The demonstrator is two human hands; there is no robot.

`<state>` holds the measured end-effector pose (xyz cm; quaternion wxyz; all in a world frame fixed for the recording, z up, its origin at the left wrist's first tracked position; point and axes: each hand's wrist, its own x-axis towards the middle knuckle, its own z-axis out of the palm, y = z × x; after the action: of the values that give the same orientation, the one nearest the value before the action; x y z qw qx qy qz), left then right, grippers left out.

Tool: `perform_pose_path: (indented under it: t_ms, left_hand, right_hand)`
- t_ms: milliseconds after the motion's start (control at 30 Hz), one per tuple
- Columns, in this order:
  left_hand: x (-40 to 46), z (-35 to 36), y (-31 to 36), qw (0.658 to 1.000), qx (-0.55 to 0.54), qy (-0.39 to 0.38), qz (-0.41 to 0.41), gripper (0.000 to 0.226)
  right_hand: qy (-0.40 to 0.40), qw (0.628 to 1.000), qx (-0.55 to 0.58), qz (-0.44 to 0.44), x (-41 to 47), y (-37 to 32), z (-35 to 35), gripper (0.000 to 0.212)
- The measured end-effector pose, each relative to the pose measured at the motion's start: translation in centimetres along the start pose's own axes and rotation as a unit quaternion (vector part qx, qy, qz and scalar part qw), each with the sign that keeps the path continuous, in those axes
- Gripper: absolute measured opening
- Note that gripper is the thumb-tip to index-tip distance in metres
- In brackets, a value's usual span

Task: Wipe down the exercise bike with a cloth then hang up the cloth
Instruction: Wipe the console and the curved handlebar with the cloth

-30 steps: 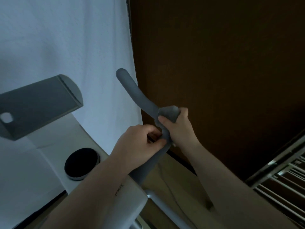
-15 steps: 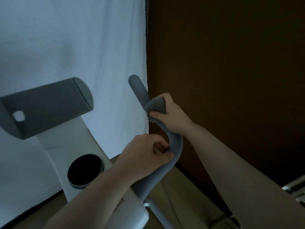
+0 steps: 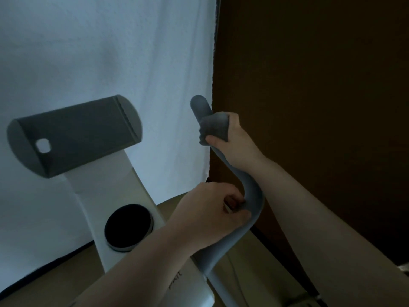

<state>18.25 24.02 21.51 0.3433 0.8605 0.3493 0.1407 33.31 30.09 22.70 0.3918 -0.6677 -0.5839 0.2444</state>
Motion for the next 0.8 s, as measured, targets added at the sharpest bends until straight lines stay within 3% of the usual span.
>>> perform_pose_path:
  t_ms: [133,267,433,633,800]
  left_hand:
    - [0.1,-0.1,0.0,1.0,-0.009,0.003,0.0,0.018]
    - [0.1,0.0,-0.1,1.0,-0.017,0.002,0.0,0.02]
    - [0.2,0.0,0.0,1.0,-0.009,0.005,-0.007,0.022]
    - [-0.1,-0.2,0.1,1.0,-0.023,0.007,-0.005,0.025]
    - [0.1,-0.2,0.0,1.0,-0.013,0.004,-0.005,0.023]
  right_hand:
    - [-0.022,0.999,-0.023,-0.002,1.5,-1.3,-0.5,0.063]
    - [0.033,0.999,0.013,-0.033,3.4,-2.5,0.7,0.061]
    - [0.09,0.987,-0.125,-0.037,3.0,-2.1,2.1,0.069]
    - [0.062,0.997,-0.039,-0.022,5.7,-4.0,1.4,0.061]
    - [-0.01,0.998,-0.058,0.023,2.1,-2.0,-1.0,0.052]
